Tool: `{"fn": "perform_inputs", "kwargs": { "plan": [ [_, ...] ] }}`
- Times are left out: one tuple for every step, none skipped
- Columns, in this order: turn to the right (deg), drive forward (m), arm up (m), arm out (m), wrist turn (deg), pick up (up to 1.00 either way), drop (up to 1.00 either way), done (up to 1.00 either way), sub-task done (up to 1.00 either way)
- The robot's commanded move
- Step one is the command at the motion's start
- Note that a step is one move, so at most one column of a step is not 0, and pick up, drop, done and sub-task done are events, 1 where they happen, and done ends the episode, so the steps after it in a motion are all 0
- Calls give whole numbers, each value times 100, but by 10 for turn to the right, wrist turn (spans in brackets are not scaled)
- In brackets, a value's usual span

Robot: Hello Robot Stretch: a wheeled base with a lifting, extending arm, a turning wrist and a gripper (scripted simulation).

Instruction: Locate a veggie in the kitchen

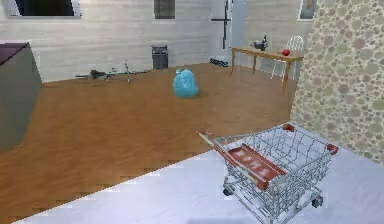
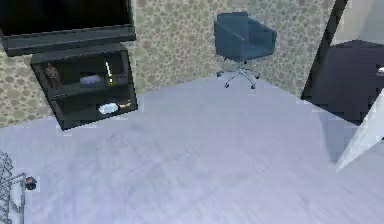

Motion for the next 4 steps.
{"fn": "perform_inputs", "kwargs": {
  "plan": [
    [-150, 0, 0, 0, 0, 0, 0, 0, 0],
    [0, 60, 0, 0, 0, 0, 0, 0, 0],
    [-210, 0, 0, 0, 0, 0, 0, 0, 0],
    [0, 100, 0, 0, 0, 0, 0, 0, 0]
  ]
}}
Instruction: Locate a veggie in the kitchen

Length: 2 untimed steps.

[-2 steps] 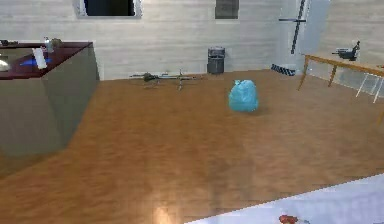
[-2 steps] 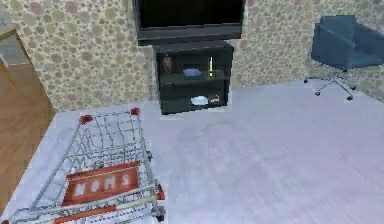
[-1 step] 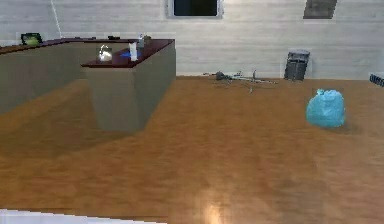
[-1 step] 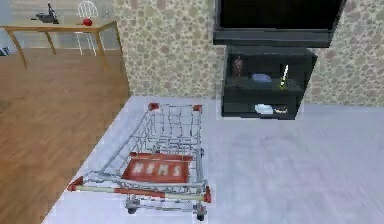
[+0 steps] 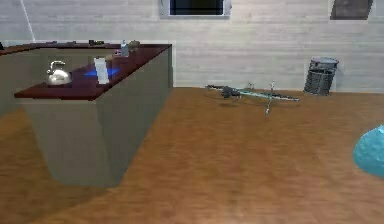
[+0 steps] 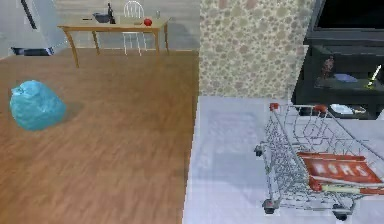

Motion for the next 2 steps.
{"fn": "perform_inputs", "kwargs": {
  "plan": [
    [0, 100, 0, 0, 0, 0, 0, 0, 0],
    [-30, 0, 0, 0, 0, 0, 0, 0, 0]
  ]
}}
